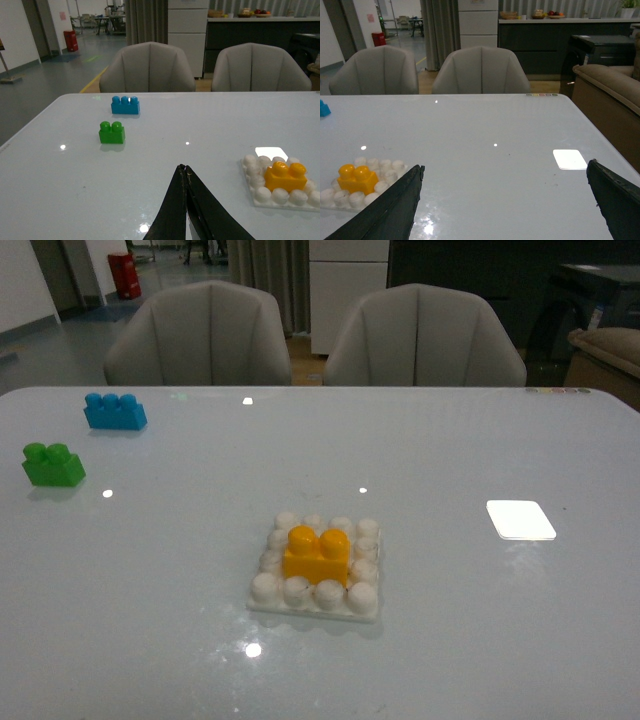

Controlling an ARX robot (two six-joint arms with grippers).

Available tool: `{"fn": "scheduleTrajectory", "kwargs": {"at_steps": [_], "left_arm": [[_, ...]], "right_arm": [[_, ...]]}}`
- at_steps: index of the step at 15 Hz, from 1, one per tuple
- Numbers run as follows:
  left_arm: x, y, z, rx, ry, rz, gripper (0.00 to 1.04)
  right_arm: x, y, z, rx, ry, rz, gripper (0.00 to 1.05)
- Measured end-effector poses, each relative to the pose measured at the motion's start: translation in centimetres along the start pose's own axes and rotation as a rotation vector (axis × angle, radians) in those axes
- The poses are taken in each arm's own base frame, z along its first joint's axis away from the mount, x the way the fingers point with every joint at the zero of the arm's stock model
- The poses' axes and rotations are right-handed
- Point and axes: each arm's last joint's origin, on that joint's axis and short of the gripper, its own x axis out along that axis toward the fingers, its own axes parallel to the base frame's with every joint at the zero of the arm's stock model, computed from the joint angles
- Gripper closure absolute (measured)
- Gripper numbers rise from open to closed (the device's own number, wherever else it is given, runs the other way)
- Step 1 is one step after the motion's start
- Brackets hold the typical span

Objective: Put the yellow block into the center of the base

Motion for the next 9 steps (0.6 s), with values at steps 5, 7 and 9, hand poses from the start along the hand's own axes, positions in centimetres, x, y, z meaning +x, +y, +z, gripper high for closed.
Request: {"fn": "scheduleTrajectory", "kwargs": {"at_steps": [5,7,9], "left_arm": [[0.0,0.0,0.0,0.0,0.0,0.0,0.6],[0.0,0.0,0.0,0.0,0.0,0.0,0.41],[0.0,0.0,0.0,0.0,0.0,0.0,0.07]], "right_arm": [[0.0,0.0,0.0,0.0,0.0,0.0,0.06],[0.0,0.0,0.0,0.0,0.0,0.0,0.06],[0.0,0.0,0.0,0.0,0.0,0.0,0.06]]}}
